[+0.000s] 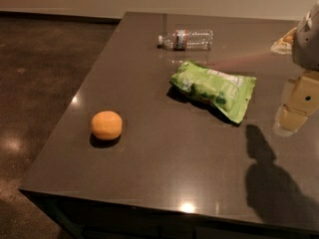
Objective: Pick green rice chip bag
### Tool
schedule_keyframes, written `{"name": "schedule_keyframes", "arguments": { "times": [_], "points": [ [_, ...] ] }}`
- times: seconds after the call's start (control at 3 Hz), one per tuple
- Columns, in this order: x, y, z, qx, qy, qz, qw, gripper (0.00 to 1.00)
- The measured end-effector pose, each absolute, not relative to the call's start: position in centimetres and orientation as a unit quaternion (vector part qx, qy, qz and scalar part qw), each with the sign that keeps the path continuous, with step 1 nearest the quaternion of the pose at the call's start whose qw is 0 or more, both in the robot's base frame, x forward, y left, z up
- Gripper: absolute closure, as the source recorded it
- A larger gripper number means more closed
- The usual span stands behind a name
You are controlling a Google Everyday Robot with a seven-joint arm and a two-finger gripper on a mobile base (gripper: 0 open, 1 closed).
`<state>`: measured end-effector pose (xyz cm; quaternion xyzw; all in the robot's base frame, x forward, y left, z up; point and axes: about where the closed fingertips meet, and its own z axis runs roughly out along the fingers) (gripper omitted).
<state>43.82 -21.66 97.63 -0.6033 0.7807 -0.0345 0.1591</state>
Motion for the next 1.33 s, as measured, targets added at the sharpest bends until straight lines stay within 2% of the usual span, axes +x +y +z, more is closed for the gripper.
{"name": "schedule_keyframes", "arguments": {
  "times": [0.67, 1.33],
  "points": [
    [44.5, -21.4, 97.6, -0.601, 0.783, -0.024, 0.162, 0.0],
    [49.8, -19.1, 95.1, -0.554, 0.811, 0.004, 0.189, 0.0]
  ]
}}
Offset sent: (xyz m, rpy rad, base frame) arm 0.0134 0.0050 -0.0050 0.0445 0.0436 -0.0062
